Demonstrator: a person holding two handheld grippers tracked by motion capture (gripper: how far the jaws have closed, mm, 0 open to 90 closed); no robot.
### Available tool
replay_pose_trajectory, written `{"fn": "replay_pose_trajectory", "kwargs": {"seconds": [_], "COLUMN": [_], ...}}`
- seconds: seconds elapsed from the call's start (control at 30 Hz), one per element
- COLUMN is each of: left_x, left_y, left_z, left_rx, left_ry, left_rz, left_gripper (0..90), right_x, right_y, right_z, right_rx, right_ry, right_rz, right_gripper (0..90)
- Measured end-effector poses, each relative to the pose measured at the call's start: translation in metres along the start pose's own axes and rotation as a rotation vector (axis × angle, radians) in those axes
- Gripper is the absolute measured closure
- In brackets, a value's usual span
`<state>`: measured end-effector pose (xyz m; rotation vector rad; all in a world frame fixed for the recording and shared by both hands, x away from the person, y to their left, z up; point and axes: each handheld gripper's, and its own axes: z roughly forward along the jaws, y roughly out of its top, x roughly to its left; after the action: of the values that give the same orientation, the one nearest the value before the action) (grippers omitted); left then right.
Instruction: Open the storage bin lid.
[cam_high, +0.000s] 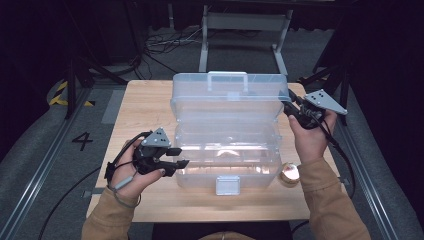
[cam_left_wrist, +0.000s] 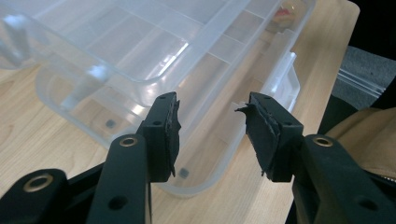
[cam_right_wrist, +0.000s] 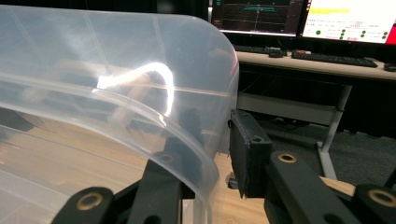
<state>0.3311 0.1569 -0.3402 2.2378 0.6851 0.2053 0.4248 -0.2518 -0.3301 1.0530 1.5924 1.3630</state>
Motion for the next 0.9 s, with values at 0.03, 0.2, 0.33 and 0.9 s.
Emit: {"fn": "replay_pose_trajectory", "kwargs": {"seconds": [0.03,0.2,0.33,0.9], "left_x": [0.000,-0.002,-0.003,-0.006], "left_y": [0.000,0.001,0.001,-0.001], "left_z": [0.000,0.008,0.015,0.043], "left_rx": [0.000,0.029,0.049,0.144], "left_ry": [0.000,-0.025,-0.044,-0.126], "left_rz": [0.000,0.014,0.022,0.062], "left_gripper": [54.5,54.4,53.9,55.4], "right_x": [0.000,0.002,0.002,-0.002], "right_y": [0.000,0.003,0.005,0.009], "right_z": [0.000,0.002,0.006,0.013], "right_rx": [-0.002,0.007,0.017,0.045], "right_ry": [-0.004,-0.028,-0.043,-0.028], "right_rz": [-0.002,-0.019,-0.026,-0.010], "right_gripper": [75.0,76.2,77.0,76.7]}}
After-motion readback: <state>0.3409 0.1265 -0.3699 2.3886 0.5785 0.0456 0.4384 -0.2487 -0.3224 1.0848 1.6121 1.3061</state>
